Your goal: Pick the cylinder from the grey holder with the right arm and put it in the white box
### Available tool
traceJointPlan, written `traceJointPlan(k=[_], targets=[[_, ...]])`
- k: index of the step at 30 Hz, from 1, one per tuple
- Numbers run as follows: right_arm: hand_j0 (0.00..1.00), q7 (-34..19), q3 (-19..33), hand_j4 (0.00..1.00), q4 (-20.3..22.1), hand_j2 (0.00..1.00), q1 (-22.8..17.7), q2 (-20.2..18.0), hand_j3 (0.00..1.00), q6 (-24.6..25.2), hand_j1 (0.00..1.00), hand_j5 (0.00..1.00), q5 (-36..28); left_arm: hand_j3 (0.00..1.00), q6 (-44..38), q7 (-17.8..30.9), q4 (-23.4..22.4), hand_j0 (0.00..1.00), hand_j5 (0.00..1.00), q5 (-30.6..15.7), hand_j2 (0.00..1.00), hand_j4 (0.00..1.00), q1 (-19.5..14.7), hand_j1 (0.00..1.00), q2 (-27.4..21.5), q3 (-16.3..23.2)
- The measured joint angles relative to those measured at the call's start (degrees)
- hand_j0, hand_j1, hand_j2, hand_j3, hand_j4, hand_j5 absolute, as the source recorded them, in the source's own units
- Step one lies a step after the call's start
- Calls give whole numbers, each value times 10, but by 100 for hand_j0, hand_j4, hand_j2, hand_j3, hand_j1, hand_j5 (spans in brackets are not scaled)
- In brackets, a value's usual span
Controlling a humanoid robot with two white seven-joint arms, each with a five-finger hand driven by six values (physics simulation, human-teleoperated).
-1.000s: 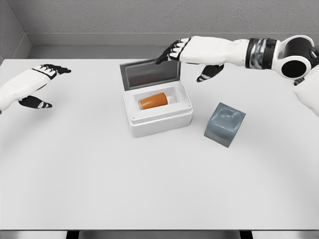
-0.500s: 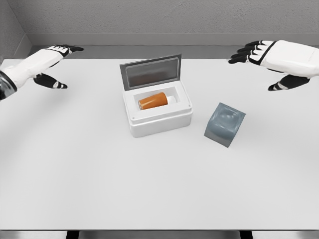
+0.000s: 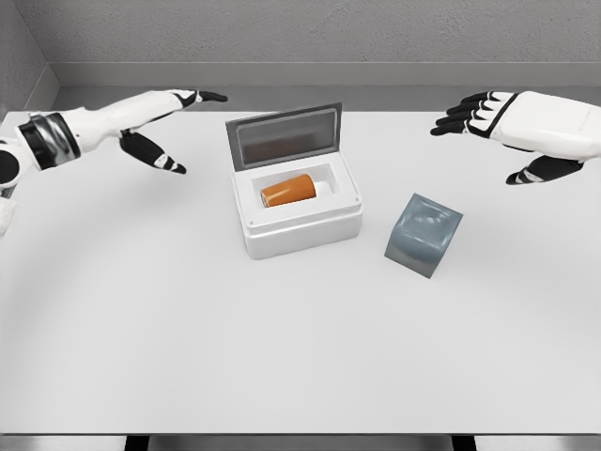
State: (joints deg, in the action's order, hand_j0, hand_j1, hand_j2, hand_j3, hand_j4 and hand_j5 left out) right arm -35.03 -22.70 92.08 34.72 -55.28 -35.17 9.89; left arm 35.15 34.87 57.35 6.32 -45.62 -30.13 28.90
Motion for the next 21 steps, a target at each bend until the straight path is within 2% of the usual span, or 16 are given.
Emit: traceJointPlan(k=[8, 14, 21], targets=[[100, 0, 0, 100, -1, 100, 3, 1, 100, 0, 100, 100, 0, 100, 0, 1, 43, 100, 100, 9, 100, 100, 7, 100, 1, 7], [100, 0, 0, 100, -23, 100, 1, 0, 100, 0, 100, 100, 0, 100, 0, 2, 53, 100, 100, 10, 100, 100, 8, 100, 0, 16], [100, 0, 1, 100, -25, 100, 3, 3, 100, 0, 100, 100, 0, 100, -2, 1, 56, 100, 100, 7, 100, 100, 11, 100, -1, 27]])
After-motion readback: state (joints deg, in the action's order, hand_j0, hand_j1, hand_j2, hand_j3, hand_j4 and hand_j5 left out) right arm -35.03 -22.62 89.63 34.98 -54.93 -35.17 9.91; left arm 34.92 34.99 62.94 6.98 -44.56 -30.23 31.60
